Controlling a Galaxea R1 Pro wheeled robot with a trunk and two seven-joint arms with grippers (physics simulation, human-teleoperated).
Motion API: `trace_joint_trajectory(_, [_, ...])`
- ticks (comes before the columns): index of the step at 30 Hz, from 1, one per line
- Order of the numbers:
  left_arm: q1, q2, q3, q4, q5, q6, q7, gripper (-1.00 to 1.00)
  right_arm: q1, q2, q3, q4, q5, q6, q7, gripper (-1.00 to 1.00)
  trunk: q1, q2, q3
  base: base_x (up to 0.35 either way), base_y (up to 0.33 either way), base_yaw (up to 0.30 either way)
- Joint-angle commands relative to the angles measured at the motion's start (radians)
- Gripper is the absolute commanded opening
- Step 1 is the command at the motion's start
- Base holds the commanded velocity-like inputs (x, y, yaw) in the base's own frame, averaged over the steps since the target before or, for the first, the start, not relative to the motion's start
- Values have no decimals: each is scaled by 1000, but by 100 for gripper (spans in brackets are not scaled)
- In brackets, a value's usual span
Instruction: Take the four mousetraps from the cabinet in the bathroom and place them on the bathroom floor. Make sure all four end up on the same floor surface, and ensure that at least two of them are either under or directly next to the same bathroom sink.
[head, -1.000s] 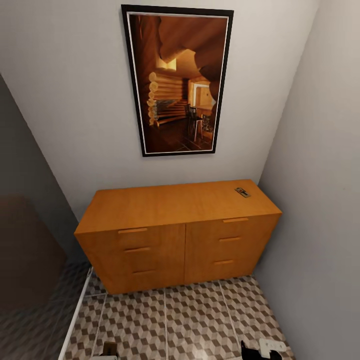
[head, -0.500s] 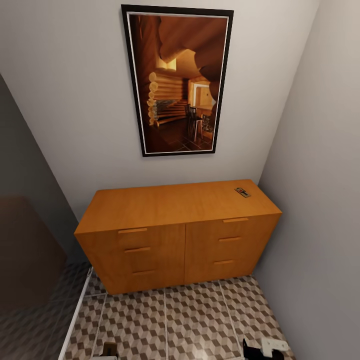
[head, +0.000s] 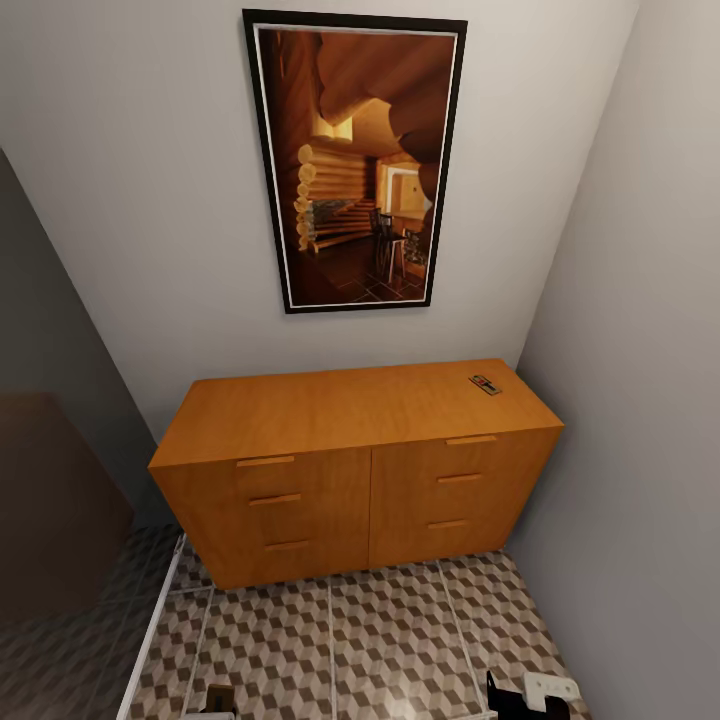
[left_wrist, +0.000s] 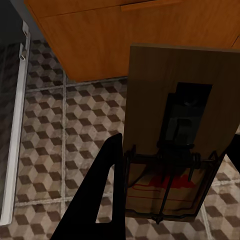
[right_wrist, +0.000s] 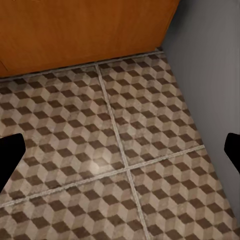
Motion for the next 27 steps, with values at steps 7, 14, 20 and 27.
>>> trace_joint_trajectory(7, [-1, -1, -7, 2, -3, -3, 8, -100, -1, 0, 9, 0, -7, -3, -6, 100, 1, -2, -2, 0, 0, 0])
trace_joint_trajectory(14, [-1, -1, -7, 2, -3, -3, 8, -100, -1, 0, 8, 0, -7, -3, -7, 100, 1, -2, -2, 0, 0, 0])
trace_joint_trajectory(20, [-1, -1, -6, 2, -3, -3, 8, -100, -1, 0, 9, 0, -7, -3, -7, 100, 1, -2, -2, 0, 0, 0])
trace_joint_trajectory(27, [-1, -1, -6, 2, -3, -3, 8, -100, -1, 0, 9, 0, -7, -3, -7, 100, 1, -2, -2, 0, 0, 0])
